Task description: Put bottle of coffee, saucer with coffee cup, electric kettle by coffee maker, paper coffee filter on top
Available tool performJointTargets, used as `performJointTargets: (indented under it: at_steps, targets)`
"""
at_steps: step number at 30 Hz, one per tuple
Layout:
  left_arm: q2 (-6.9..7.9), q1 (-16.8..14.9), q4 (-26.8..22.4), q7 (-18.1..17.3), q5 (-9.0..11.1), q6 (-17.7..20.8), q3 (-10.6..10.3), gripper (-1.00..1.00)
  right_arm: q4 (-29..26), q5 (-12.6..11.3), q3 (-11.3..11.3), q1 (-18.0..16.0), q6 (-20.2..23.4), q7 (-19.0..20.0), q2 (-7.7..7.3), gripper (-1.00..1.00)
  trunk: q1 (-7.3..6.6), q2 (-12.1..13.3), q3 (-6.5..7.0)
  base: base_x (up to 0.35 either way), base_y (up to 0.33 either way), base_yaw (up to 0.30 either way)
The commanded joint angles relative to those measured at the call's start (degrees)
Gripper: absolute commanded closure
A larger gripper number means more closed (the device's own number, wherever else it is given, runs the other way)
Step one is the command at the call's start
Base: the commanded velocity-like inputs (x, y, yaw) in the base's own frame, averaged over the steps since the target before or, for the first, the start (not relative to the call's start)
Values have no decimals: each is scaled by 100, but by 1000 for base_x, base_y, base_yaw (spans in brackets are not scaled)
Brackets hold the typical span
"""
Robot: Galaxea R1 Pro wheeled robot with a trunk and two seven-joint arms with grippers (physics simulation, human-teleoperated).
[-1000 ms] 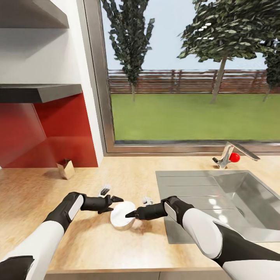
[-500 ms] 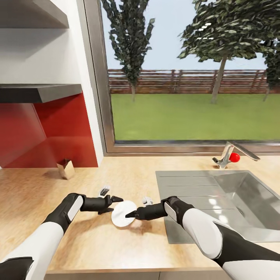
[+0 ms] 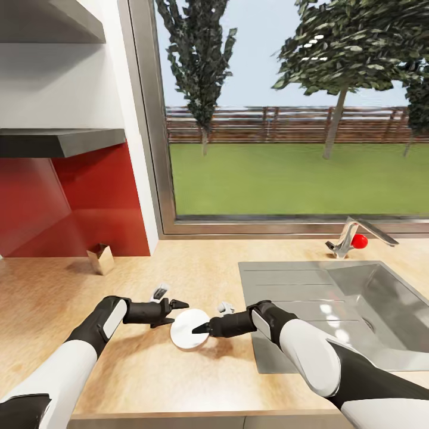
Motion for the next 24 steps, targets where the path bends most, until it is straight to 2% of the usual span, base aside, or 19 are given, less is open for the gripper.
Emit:
performJointTargets:
  at_steps: [1, 12, 13, 15, 17, 24]
  targets:
    - [-1, -6, 0, -32, -32, 22, 18, -100, -9, 113, 97, 0, 44, 5, 2, -100, 3, -10, -13, 0, 0, 0]
    - [0, 0, 0, -32, -26, 31, 18, -100, -45, 75, 78, 0, -171, -3, 2, -100, 3, -10, -13, 0, 0, 0]
    - [0, 0, 0, -32, -26, 28, 18, -100, -44, 34, 77, 0, -176, -3, 2, 100, 3, -10, -13, 0, 0, 0]
    - [0, 0, 0, -32, -24, 36, 18, -100, -34, -244, 77, 0, -182, 2, 2, 100, 3, -10, -13, 0, 0, 0]
    - [0, 0, 0, -32, -20, 31, 18, -100, -30, -414, 77, 0, -184, 4, 2, 100, 3, -10, -13, 0, 0, 0]
    - [0, 0, 4, -32, -17, 29, 18, -100, -24, -474, 85, 0, -180, 9, 2, 100, 3, -10, -13, 0, 0, 0]
